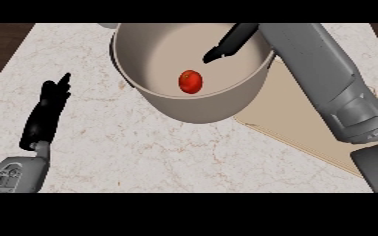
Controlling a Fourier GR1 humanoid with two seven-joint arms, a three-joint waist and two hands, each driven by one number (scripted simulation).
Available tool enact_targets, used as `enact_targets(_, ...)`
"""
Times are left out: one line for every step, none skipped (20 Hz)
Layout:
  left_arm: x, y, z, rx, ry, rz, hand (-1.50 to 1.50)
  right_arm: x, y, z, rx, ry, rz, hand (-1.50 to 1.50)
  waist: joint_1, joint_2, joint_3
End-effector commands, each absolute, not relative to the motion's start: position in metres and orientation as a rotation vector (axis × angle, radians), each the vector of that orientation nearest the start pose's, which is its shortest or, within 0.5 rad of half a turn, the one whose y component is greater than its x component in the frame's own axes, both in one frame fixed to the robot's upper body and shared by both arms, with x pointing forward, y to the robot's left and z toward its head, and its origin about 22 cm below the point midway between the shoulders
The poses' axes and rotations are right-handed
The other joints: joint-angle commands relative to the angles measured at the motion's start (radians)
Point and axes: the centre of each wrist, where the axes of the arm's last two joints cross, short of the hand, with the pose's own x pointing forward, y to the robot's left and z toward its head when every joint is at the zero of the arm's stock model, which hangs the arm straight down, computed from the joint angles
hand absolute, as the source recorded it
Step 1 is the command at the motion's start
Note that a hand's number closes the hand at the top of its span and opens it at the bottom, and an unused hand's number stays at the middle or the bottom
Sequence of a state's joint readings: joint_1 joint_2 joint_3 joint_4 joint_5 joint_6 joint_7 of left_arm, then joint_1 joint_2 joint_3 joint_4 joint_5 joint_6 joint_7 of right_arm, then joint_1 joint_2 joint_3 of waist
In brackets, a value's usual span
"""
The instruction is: Pick the tomato from the tray and place it in the pot
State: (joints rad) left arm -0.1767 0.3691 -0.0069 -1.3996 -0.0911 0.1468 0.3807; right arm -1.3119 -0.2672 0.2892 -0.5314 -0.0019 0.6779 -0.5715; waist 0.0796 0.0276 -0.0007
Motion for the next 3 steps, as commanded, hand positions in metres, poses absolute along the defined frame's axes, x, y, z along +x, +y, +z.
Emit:
enact_targets(0.280,0.310,0.031,0.469,-1.208,-0.173,0.00,0.476,-0.147,0.210,0.830,-1.807,1.113,-1.50,0.016,0.006,0.000)
enact_targets(0.290,0.298,0.035,0.489,-1.220,-0.175,0.00,0.477,-0.136,0.227,0.863,-1.807,1.104,-1.50,0.010,0.009,0.000)
enact_targets(0.292,0.304,0.042,0.455,-1.227,-0.184,0.00,0.479,-0.152,0.226,0.827,-1.812,1.066,-1.50,0.019,0.015,0.000)
